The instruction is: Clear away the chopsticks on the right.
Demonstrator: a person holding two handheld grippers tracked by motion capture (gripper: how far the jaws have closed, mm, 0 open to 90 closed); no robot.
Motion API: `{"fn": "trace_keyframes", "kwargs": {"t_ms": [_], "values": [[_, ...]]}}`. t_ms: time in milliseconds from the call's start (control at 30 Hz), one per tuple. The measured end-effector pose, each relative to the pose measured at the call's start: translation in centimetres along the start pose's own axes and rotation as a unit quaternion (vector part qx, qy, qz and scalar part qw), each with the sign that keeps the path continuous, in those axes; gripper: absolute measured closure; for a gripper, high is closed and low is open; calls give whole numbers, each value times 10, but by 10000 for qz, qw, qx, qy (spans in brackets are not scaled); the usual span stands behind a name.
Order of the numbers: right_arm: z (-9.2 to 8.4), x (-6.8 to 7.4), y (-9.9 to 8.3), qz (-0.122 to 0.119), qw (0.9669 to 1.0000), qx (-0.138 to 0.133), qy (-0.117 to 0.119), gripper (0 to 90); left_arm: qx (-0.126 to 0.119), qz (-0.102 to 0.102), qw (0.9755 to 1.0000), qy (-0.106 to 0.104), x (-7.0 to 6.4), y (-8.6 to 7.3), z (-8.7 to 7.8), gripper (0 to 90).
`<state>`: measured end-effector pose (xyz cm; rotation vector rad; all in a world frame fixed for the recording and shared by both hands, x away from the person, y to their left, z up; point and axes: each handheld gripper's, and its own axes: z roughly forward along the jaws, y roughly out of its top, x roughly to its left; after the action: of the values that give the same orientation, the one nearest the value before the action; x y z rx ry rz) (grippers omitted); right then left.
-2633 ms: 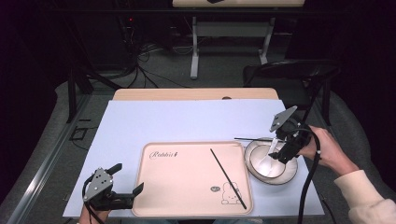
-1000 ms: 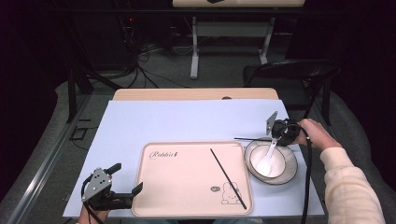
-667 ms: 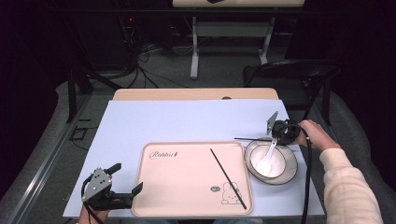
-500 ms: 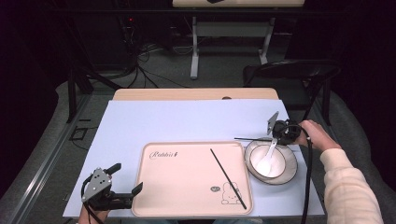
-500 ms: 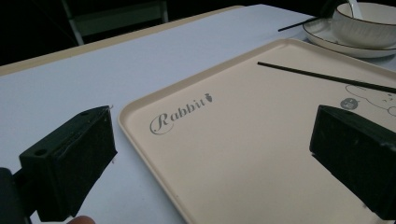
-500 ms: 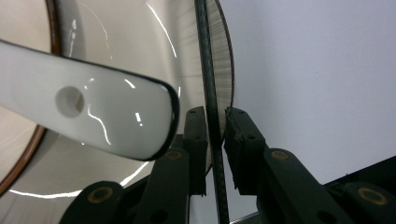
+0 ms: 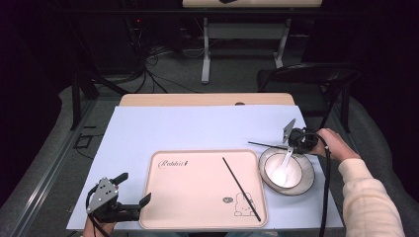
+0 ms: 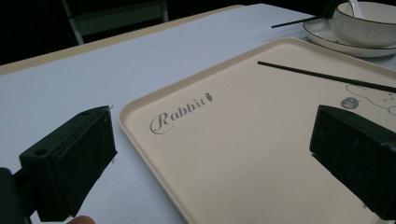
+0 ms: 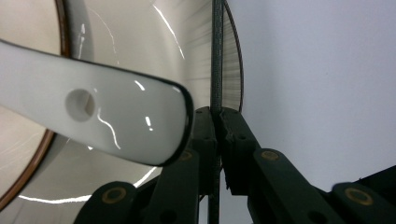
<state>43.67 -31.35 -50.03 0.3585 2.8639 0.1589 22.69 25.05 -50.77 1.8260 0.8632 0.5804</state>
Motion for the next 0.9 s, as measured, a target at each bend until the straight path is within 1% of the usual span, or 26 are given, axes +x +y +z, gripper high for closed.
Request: {"fn": "trace_keyframes", "kwargs": {"t_ms": [67, 100, 133, 167, 267, 300, 333, 367, 400, 433, 467, 567, 600, 633, 667, 700, 733, 767, 800, 833, 867, 900], "values": [[1, 0, 0, -54, 10000, -28, -7, 847, -6, 6, 10000, -1, 0, 0, 0, 1], [1, 1, 0, -18, 10000, -21, -30, 849, -8, 0, 10000, 5, 0, 0, 0, 1], [1, 1, 1, -89, 9999, -55, -29, 852, -6, -3, 10000, 6, 0, 0, 0, 1], [-1, 0, 1, -115, 9999, 36, -64, 853, -7, 2, 10000, 7, 0, 0, 0, 1], [-2, 1, 0, -46, 9999, 11, -126, 854, -9, 1, 10000, 7, 0, 0, 0, 1], [-5, 1, -1, -55, 9998, 89, -162, 854, -10, -2, 10000, 3, 0, 0, 0, 1], [-5, 1, -1, -55, 9998, 89, -162, 854, -5, -2, 10000, 4, 0, 0, 0, 1], [-9, -1, -2, -141, 9997, 43, -194, 854, -5, 4, 10000, 0, 0, 0, 0, 1], [-9, -1, -2, -141, 9997, 43, -194, 854, -5, 4, 10000, 0, 0, 0, 0, 1], [-12, 0, -2, -75, 9997, 94, -191, 855, -4, 7, 10000, 2, 0, 0, 0, 1], [-15, -1, -2, -127, 9997, 50, -219, 855, -3, 13, 10000, -4, 0, 0, 0, 1], [-28, -2, -1, -118, 9994, 0, -334, 854, -1, 17, 10000, -1, 0, 0, 0, 1], [-28, -2, -1, -118, 9994, 0, -334, 854, 0, 16, 10000, -1, 0, 0, 0, 1], [-36, -3, 0, -84, 9992, 12, -398, 854, 4, 17, 10000, -4, 0, 0, 0, 1], [-36, -3, 0, -84, 9992, 12, -398, 854, 4, 17, 10000, -4, 0, 0, 0, 1], [-42, -5, 1, -123, 9988, -36, -472, 854, -5, 14, 10000, 6, 0, 0, 0, 1], [-42, -5, 1, -123, 9988, -36, -472, 854, -5, 14, 10000, 6, 0, 0, 0, 1], [-48, -6, 2, -93, 9986, -12, -512, 854, -8, 6, 10000, 6, 0, 0, 0, 1], [-48, -6, 2, -93, 9986, -12, -512, 854, -8, 6, 10000, 6, 0, 0, 0, 1], [-55, -6, 4, -74, 9984, -11, -567, 854, 1, 19, 10000, -2, 0, 0, 0, 1], [-55, -6, 4, -74, 9984, -11, -567, 854, 1, 19, 10000, -2, 0, 0, 0, 1], [-62, -6, 5, 13, 9982, 39, -602, 854, -9, 16, 10000, 8, 0, 0, -1, 1]]}}
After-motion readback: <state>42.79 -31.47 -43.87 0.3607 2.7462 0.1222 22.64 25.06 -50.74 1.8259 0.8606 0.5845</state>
